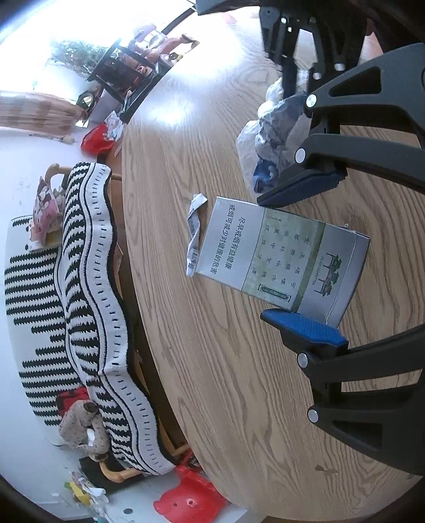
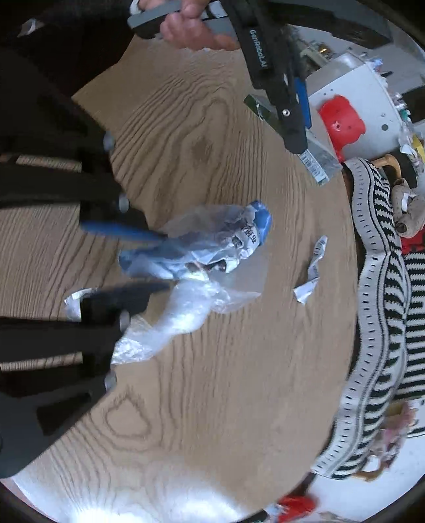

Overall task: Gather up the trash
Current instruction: 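Lift the grey-green box with the left tool while the right tool lifts the plastic bag, then carry the box and the bag with blue wrapper over the black bin with both tools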

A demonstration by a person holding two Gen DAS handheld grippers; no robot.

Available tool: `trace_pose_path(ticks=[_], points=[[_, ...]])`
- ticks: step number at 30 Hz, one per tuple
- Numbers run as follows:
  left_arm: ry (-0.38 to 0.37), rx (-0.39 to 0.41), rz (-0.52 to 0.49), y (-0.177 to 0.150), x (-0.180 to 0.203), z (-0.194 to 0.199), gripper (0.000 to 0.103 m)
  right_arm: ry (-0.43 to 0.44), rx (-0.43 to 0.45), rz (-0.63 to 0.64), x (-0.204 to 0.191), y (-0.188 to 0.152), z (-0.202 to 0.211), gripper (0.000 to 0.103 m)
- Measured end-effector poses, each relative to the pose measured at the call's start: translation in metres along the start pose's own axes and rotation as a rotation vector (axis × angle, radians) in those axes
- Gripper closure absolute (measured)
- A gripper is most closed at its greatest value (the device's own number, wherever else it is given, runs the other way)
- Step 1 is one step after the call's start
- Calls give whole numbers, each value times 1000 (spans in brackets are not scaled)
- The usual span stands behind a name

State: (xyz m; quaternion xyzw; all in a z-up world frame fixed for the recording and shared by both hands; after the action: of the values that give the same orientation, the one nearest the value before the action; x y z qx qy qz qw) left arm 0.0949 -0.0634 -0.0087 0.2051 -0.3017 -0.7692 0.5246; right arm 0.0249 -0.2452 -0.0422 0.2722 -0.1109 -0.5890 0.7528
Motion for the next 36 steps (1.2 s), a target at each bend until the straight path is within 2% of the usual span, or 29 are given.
trace_pose_path(ticks=[1,4,6,9,12,14,15,22,25,30,32,36], points=[[-1,0,1,0,0,0,41,-6,21,9,0,1,4,36],[0,-4,8,-1,0,-2,41,-24,83,32,-5,7,17,34],[3,-9,12,-1,-1,-3,41,-19,97,35,-8,13,18,37],[9,-14,15,-3,-3,-4,41,-33,89,76,-16,19,9,50],[15,-17,21,-3,-7,-5,41,-49,70,99,-25,26,-8,57],[18,-21,25,-4,-9,-5,41,-66,62,112,-29,31,-19,70],[19,-22,25,-4,-10,-5,41,-67,56,113,-29,33,-22,80],[22,-20,48,-2,-14,-4,41,-25,137,62,-25,39,2,81],[13,-12,62,0,-13,-1,41,-5,173,-7,-13,40,18,81],[1,-10,47,1,-2,-2,41,110,184,-194,24,33,33,81],[-4,-11,40,2,4,-3,41,57,169,-183,29,28,33,81],[-16,-13,19,3,16,-5,41,8,120,-150,29,18,22,81]])
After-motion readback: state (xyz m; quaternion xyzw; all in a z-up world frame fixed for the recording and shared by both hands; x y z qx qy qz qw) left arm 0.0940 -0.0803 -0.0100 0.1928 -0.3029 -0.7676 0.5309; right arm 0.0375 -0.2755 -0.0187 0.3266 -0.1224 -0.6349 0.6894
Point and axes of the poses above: each gripper's, at about its wrist camera, not at the fingertips, and z roughly against the way its jaws point, x to its right, y to its top, the point moved 1 cm from there along -z, roughly the way its jaws point, and after that the axes turned 3 degrees about x, right-handed, at the moved point
